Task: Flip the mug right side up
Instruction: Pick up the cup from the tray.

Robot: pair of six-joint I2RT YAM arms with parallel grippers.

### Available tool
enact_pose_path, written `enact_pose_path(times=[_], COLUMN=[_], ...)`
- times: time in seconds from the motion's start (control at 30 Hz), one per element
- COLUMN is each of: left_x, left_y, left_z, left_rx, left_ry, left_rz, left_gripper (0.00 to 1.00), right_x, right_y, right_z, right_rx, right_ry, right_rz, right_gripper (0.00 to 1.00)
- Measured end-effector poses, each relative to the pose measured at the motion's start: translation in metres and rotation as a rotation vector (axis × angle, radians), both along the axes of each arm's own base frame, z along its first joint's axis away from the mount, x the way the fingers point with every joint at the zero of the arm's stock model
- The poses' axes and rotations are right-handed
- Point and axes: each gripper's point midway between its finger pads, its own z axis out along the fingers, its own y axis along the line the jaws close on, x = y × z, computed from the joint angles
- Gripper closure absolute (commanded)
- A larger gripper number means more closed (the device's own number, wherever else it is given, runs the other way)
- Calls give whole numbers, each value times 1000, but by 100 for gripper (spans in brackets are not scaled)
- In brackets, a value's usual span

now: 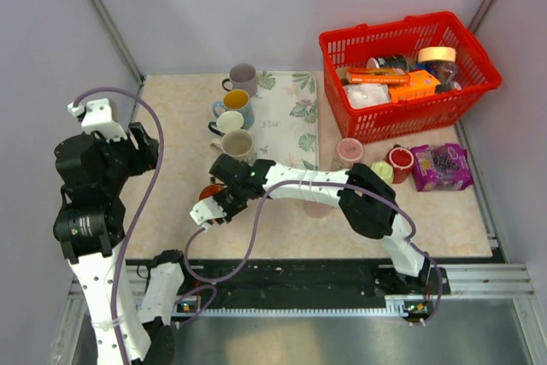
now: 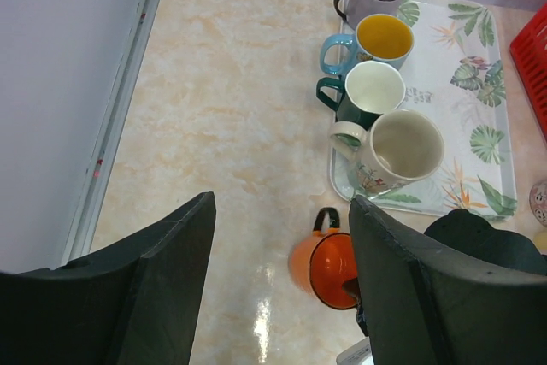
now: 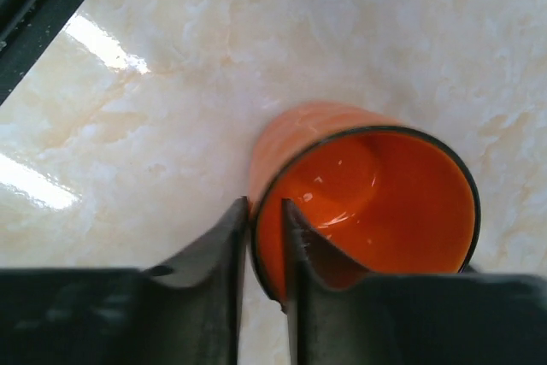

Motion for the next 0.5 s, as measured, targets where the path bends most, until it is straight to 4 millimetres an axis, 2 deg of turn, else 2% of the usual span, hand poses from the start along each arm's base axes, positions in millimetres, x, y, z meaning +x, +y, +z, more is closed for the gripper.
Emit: enact_pose_path(times=[0.03, 0.17, 0.43, 0.5], left_x=[0, 0, 0, 0], left_y=[0, -2, -5, -6], left_z=[0, 0, 0, 0], left_rx=[-1, -3, -10, -14], left_ry=[0, -1, -2, -1], left_rz=[-2, -9, -23, -29], left_gripper=[31, 31, 31, 31], right_x=[-1, -2, -7, -9], right_y=[0, -4, -3, -3], right_z=[2, 8, 10, 8], right_rx=[-6, -53, -121, -125], right_ry=[7, 50, 252, 273], right_rz=[-14, -136, -629, -723], right_gripper=[100, 100, 99, 69])
